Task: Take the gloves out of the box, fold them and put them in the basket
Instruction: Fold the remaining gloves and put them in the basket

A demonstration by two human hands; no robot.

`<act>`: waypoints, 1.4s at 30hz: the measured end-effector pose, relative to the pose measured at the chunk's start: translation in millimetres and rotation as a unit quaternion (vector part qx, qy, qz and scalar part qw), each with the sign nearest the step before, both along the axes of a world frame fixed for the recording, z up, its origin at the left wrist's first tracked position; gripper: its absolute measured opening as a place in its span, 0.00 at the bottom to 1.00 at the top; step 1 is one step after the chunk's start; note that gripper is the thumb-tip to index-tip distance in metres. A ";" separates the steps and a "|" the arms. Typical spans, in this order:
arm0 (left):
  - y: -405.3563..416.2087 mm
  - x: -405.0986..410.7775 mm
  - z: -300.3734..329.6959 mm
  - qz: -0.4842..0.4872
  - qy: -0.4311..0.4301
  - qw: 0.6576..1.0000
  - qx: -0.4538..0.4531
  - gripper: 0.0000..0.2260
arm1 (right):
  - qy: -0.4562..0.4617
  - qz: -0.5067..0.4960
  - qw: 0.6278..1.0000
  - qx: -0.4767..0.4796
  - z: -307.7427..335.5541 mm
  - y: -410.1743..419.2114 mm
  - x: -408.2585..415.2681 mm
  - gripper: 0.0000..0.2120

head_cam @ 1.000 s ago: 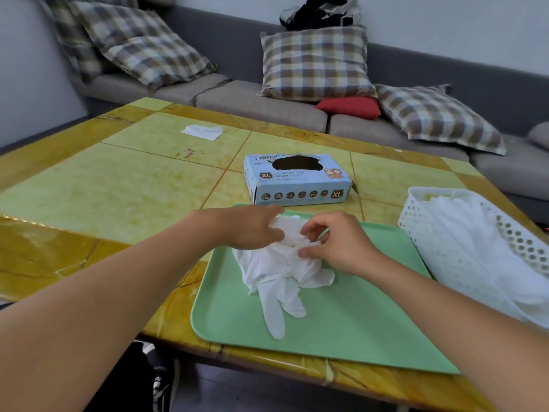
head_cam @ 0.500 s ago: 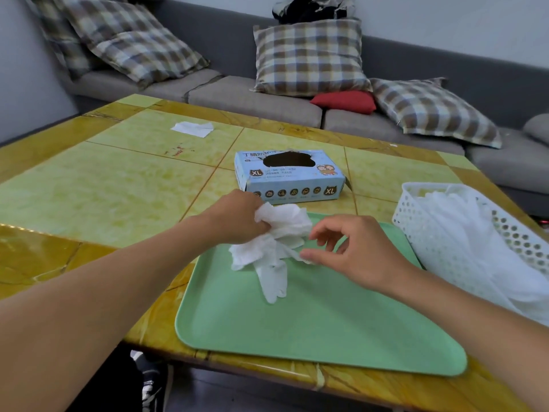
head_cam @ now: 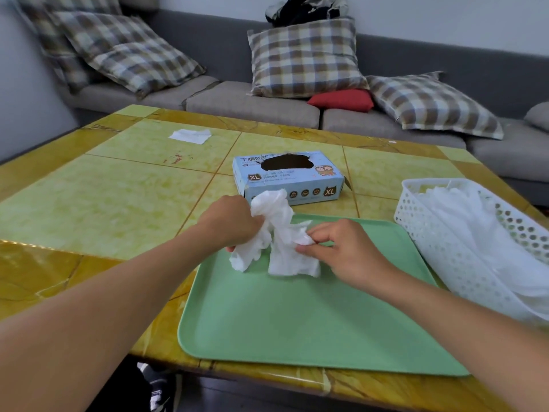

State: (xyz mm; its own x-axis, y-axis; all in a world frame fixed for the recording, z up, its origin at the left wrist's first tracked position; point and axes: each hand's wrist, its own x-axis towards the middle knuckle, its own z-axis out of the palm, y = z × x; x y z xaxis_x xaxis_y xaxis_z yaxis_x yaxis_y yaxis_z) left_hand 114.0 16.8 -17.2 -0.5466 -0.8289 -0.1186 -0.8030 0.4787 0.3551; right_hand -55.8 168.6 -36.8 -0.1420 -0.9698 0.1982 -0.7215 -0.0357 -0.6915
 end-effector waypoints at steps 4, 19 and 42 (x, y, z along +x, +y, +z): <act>-11.0 6.3 0.9 0.029 -0.035 0.996 -0.073 0.17 | 0.147 0.068 0.985 0.066 12.0 37.6 -39.5 0.06; 66.9 -14.0 55.9 -0.157 0.301 0.937 0.086 0.44 | -0.408 0.001 0.908 0.100 91.8 58.5 -32.4 0.20; 100.7 -46.7 65.5 -0.148 0.407 0.854 0.287 0.06 | -0.424 -0.104 0.898 -0.061 99.4 71.8 -54.1 0.07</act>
State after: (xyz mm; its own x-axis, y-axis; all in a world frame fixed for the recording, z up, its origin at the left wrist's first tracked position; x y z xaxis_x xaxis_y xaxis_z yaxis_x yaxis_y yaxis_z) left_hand 67.3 117.5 48.2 -0.8174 -0.5730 0.0599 -0.0523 0.1774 0.9827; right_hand -109.9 240.4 62.6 -0.4667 -0.8837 0.0362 0.0618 -0.0734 -0.9954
